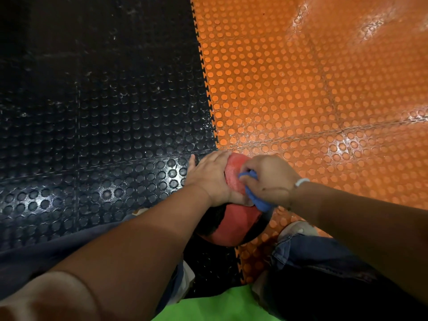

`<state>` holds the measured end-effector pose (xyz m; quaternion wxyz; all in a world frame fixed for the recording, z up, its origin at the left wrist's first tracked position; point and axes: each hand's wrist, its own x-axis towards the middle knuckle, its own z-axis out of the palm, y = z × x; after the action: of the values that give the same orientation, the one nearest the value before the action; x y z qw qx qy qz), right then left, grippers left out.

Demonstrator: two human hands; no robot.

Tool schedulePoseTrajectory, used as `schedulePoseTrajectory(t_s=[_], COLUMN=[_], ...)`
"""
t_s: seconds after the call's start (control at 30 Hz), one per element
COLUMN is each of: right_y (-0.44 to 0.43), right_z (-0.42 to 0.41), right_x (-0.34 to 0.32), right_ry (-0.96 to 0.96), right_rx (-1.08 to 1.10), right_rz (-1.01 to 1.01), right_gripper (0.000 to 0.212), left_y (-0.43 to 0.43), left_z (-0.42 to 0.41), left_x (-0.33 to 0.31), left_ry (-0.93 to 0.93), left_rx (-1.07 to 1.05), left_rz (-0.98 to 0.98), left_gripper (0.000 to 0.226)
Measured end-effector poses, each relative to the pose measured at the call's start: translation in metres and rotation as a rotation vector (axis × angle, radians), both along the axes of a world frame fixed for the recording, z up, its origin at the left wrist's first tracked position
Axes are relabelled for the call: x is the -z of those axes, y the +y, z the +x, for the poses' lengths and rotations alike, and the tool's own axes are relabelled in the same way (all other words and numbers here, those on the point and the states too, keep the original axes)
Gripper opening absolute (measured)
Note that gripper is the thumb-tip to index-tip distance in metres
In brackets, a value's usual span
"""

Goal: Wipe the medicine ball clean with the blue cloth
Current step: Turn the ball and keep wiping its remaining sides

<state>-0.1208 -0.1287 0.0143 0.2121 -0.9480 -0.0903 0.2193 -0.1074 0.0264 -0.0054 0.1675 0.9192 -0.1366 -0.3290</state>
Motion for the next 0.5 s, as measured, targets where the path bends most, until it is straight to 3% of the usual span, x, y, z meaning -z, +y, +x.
schedulePoseTrajectory(t_s=[0.17,0.27,0.33,0.4,0.5], right_y=[-0.002,-0.011,-0.017,-0.016,0.001], right_z=[-0.003,0.005,0.009,0.006,-0.012], right_x=[-0.002,0.004,0.005,0.004,-0.002], right_ry=[0.009,0.030,0.055,0.037,0.011], right_rx=[0.062,0.315,0.469,0.449,0.223], right_rz=[0.113,0.174,0.156,0.055,0.022], right_gripper=[0.015,0.012,0.015,0.019,0.018], left_y=[0.000,-0.002,0.000,0.001,0.003], left_z=[-0.002,-0.011,-0.012,-0.012,-0.010], left_x=[-0.005,-0.006,-0.007,-0.005,-0.001], left_ry=[-0.070,-0.166,-0.158,-0.139,-0.137], left_rx=[0.039,0.087,0.134,0.136,0.079], left_rz=[0.013,0.002,0.026,0.033,-0.003], left_gripper=[0.121,0.105,0.113,0.119,0.118])
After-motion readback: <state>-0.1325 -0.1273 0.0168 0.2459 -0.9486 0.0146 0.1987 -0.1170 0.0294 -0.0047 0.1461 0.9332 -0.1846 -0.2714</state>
